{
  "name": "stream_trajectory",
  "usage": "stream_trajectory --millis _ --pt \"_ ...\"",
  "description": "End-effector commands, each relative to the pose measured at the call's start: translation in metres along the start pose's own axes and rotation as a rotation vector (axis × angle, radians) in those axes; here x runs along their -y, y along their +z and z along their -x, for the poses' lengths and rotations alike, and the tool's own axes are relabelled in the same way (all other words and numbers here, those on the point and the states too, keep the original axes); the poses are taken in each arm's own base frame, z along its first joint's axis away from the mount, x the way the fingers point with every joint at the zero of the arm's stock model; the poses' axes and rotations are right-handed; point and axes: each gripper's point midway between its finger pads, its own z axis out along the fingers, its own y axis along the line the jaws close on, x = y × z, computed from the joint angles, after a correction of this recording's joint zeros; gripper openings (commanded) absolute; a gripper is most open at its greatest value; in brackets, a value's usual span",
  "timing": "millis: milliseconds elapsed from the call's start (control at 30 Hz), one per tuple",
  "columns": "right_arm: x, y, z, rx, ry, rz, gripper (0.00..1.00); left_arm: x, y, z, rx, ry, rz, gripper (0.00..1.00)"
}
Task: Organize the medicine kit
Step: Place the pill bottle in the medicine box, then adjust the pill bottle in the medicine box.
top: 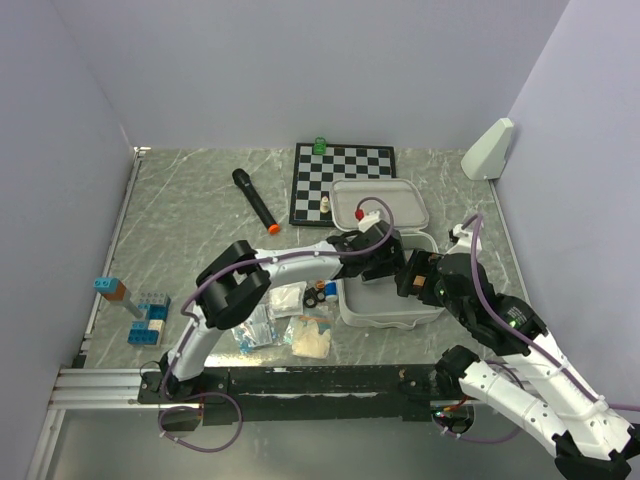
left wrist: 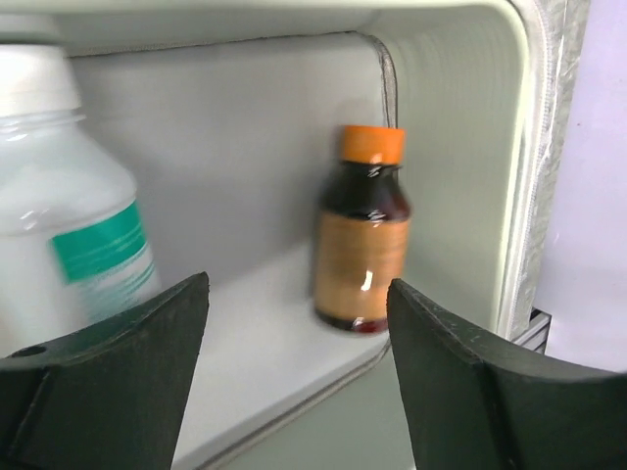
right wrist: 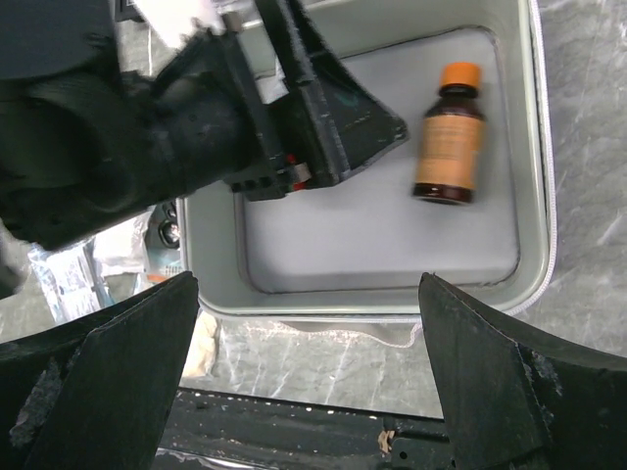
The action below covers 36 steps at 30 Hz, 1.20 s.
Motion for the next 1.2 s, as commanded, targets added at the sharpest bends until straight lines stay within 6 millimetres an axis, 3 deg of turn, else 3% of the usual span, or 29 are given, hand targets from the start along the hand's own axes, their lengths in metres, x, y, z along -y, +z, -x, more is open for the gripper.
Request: stream_trajectory --millis 0,233,433,600,733,1067,1167 --pt "0.006 0.004 0.002 0.016 0.012 -0.04 1.0 0.039 -0.057 0.036 0.08 0.01 -0.074 0.78" --pt "0.019 0.024 -0.004 -0.002 0.009 -0.152 1.0 0.034 -0.129 0.052 0.139 0.059 -0.099 0.78" --pt "0.034 0.059 -0.019 -0.081 0.024 -0.28 0.99 -0.003 -0.172 0.054 0.2 0.058 -0.093 0.77" --pt "0.054 0.093 -0.034 -0.154 0.101 -0.367 0.98 -0.051 -0.174 0.048 0.218 -0.002 -0.049 0.76" --pt "0.065 0.11 -0.033 -0.162 0.11 -0.431 0.95 -0.08 -0.175 0.043 0.236 -0.022 -0.024 0.76" --pt "0.075 0.138 -0.028 -0.2 0.052 -0.543 0.89 -0.107 -0.173 0.045 0.231 -0.032 -0.005 0.75" --pt "0.079 0.144 -0.029 -0.207 0.032 -0.555 0.82 -0.11 -0.175 0.046 0.233 -0.02 -0.003 0.75"
